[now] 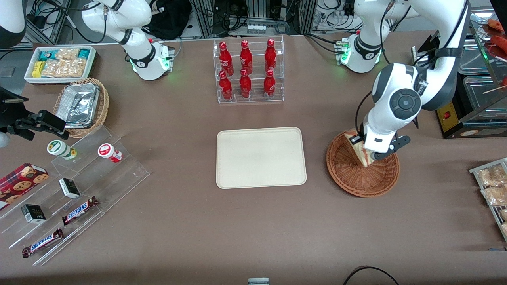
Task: Place sandwich from basket to tray
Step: 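Close the left gripper on the sandwich and lift it, then carry the sandwich with the left gripper over the beige tray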
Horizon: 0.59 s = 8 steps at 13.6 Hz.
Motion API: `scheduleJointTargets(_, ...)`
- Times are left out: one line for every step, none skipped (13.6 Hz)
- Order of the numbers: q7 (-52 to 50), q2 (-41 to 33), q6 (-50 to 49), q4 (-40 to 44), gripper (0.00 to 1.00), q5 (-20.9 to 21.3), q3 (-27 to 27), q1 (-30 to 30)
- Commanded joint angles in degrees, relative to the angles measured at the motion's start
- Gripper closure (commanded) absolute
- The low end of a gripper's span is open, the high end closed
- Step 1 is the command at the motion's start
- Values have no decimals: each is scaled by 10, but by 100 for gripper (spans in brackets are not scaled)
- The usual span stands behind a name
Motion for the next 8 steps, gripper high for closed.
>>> scheduleJointTargets(8,46,-23,55,97,9,-47,-3)
scheduleJointTargets(9,64,-23,72,97,21,-63,-3)
scheduleJointTargets(6,83,-21,88,97,37,-84,-3)
scheduleJointTargets(-3,103,-16,104,97,48,-104,-4)
scheduleJointTargets(-10,122,-8,122,96,52,-116,-4)
scheduleJointTargets(-14,139,-3,141,96,53,-128,-4)
scheduleJointTargets(-17,154,6,159,96,53,-142,-4)
scheduleJointTargets(-17,168,15,172,96,54,-153,-4)
